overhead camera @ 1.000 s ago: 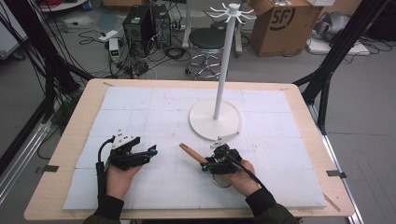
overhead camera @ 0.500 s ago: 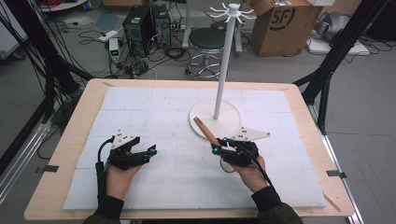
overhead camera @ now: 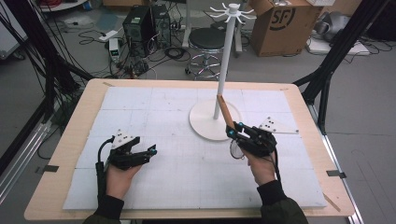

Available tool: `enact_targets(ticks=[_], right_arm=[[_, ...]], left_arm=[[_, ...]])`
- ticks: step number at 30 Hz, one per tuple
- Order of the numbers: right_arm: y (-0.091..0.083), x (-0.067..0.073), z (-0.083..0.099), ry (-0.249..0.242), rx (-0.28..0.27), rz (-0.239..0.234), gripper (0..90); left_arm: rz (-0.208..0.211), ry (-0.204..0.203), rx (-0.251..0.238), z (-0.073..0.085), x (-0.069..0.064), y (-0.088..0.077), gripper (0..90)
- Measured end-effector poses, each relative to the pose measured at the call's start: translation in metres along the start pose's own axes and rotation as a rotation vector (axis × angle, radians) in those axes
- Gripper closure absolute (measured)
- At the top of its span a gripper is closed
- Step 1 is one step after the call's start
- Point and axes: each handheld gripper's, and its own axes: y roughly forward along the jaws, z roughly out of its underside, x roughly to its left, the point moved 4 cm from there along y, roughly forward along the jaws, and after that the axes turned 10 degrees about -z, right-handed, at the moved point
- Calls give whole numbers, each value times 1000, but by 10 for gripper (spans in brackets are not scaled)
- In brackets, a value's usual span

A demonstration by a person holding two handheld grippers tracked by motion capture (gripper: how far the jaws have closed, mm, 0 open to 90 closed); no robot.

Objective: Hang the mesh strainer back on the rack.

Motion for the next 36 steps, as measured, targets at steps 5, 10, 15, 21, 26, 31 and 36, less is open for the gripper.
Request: enact_targets(ticks=[5, 10, 15, 21, 26, 31, 36], right_arm=[[-8, -6, -19, 37, -92, -20, 691], [-15, -10, -42, 30, -177, -27, 691], [-18, -14, -64, 33, -244, -26, 690], [-16, -17, -91, 52, -311, -46, 690], [-10, -16, -116, 21, -331, -37, 690], [-6, -15, -138, -4, -338, -25, 690], [-1, -14, -152, -12, -343, -16, 690]], left_arm=[[0, 3, 2, 0, 0, 0, 261], [5, 7, -1, 0, 0, 0, 261], [11, 7, -6, 0, -1, 0, 262], [20, 6, -5, 0, -2, 0, 261], [26, 6, -5, 0, -2, 0, 244], [17, 12, -2, 0, -3, 1, 225], [13, 9, -11, -1, -2, 0, 226]])
